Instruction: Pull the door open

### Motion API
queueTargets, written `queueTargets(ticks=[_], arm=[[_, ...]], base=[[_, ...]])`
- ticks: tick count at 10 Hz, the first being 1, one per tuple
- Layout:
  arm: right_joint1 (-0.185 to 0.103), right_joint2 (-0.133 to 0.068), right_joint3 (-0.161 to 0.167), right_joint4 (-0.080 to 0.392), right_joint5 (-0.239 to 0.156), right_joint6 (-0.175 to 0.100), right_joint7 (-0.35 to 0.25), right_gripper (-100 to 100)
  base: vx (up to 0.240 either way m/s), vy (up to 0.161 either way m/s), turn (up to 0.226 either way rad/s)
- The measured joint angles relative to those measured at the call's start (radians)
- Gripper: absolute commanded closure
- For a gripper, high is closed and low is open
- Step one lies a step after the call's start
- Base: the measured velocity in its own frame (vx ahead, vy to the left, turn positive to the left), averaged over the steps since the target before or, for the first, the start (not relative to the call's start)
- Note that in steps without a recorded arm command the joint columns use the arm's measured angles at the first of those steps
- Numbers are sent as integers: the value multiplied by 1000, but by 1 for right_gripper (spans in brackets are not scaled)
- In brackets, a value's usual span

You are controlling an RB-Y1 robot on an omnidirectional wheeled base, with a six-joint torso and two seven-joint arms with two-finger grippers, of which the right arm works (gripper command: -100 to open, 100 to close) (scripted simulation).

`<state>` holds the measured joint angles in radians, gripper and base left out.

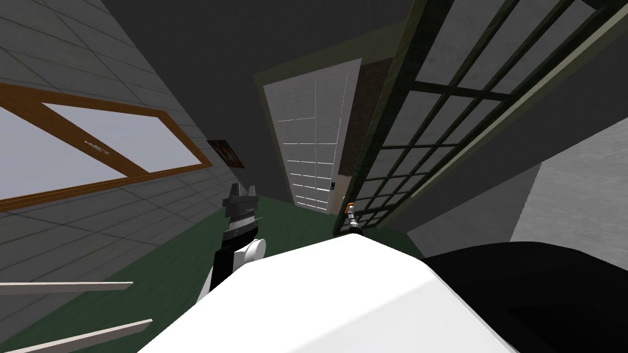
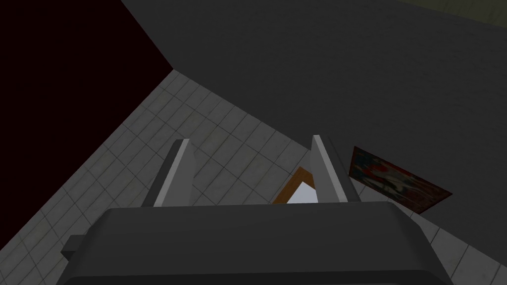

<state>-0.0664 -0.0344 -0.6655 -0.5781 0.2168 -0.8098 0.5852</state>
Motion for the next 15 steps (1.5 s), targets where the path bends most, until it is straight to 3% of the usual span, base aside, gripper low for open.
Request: queueTargets(ticks=[2, 4, 5, 6, 10, 15], arm=[[-5, -10, 18, 13, -17, -7, -45, 100], [-35, -33, 28, 80, -37, -40, -81, 100], [-38, -36, 27, 97, -40, -51, -83, 100], [-12, -14, 34, 42, -35, -23, -88, 100], [-11, -23, 55, 31, -50, -22, -136, 100], [10, -11, 99, -42, -74, 18, -230, 100]], base=[[-50, -22, 53], [-20, -8, 12], [-3, -17, -26], [-6, 5, 9], [-29, -7, 43], [-27, -13, 21]])
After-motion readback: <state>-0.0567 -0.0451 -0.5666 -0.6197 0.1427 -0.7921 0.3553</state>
